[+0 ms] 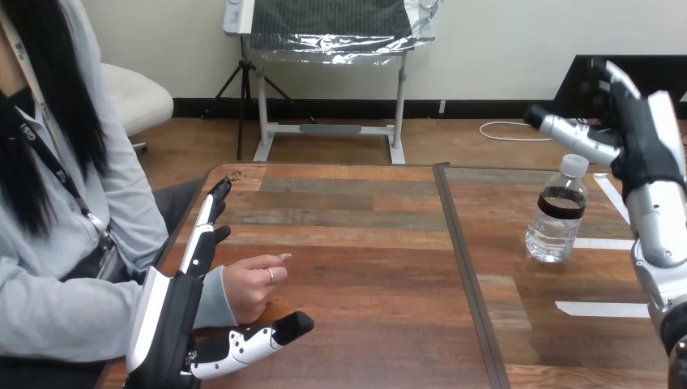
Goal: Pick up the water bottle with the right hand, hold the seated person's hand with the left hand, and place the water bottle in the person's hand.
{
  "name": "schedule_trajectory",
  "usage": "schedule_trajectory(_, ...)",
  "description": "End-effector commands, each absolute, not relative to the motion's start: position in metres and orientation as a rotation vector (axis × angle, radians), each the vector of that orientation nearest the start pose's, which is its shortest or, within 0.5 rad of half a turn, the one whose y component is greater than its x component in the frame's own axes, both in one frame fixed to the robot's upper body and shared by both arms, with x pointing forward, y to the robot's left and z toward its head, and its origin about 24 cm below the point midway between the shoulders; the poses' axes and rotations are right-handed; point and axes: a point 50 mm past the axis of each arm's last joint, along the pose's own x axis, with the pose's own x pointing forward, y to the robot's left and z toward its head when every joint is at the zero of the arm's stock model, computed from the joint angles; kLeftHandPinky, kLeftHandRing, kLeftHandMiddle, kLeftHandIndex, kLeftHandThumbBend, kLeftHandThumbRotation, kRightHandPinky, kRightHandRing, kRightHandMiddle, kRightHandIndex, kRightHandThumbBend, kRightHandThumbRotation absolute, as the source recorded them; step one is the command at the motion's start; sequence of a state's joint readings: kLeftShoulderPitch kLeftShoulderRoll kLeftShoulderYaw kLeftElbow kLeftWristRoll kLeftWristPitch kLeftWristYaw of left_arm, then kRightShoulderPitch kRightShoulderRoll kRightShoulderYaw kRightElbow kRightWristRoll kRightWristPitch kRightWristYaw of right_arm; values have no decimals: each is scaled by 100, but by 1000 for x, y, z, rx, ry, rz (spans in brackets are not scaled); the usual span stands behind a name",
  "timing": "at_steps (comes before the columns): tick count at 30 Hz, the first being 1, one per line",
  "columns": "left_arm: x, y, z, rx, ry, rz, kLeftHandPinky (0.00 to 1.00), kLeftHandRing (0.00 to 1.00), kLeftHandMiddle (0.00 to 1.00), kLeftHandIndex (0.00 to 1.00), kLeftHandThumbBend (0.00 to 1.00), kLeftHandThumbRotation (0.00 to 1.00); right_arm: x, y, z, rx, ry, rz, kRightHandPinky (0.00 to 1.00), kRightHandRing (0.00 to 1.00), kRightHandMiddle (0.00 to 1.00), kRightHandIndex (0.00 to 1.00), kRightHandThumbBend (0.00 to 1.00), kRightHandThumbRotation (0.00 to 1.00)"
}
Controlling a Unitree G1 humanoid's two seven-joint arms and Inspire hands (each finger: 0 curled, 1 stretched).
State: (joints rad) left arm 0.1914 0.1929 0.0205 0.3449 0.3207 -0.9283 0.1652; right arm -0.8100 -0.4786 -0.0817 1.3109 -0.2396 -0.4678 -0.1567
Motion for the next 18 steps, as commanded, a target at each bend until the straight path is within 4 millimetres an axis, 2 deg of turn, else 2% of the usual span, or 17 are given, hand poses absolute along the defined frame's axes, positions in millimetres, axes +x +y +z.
schedule_trajectory(1,191,187,32,422,-512,-50,90,98,100,99,100,57,375,-274,108,-576,-34,-256,84,90,87,92,100,51)
schedule_trajectory(11,190,188,33,418,-522,-50,90,98,100,99,100,57,373,-275,93,-601,81,-242,83,88,86,93,100,52)
schedule_trajectory(18,189,189,34,413,-533,-57,91,98,100,99,100,56,370,-277,83,-589,150,-239,80,87,86,93,100,48)
